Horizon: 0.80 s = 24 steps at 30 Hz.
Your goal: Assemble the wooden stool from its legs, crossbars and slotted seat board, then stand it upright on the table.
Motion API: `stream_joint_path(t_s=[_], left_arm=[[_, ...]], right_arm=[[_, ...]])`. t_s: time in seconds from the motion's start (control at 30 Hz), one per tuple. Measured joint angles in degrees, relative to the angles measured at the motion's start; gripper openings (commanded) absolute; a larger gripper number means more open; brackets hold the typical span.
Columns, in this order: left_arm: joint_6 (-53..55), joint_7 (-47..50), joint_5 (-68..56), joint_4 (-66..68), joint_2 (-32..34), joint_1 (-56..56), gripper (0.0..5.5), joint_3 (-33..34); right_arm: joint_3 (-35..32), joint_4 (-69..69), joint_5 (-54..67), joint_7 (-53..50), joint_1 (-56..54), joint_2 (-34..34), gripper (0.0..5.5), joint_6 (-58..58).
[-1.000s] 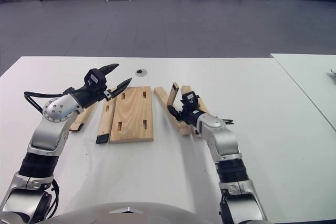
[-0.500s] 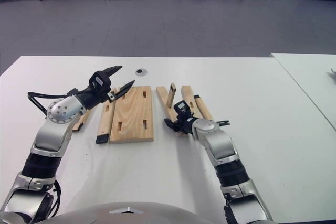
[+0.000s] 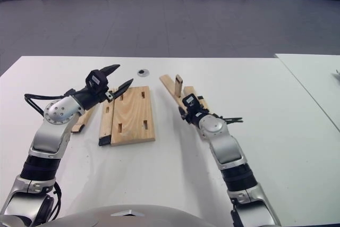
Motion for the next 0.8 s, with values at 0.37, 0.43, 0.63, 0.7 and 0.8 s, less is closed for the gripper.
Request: stream_joint_path(t_s=[0.37,0.43,0.63,0.7,0.8], left_arm=[[6.9,3.3,-11.8,0.0,-5.3,2.7,3.18,7.4],[9.5,3.8,-16.1,0.1,-7.0,3.0,3.18,9.6],[26.7,2.6,-41.4,-3.5,-11.7,8.5,3.18,15.1],[29.0,3.3,-45.0,-3.8,-11.8,9.1,3.18,16.3],[30.8,4.7,-48.1,-5.1,-12.6,9.3,3.18,17.0]], right_arm=[[6.4,-4.7,-9.1,0.9,1.6,-1.2,2.09,-17.3],[6.3,-5.7,-7.0,3.0,2.0,-0.5,2.09,-18.9],[4.1,-11.4,5.8,12.5,2.9,1.2,2.09,-20.1],[3.6,-11.8,8.6,14.8,3.4,1.4,2.09,-19.0],[3.6,-13.1,11.2,18.5,4.0,0.6,2.09,-18.1]])
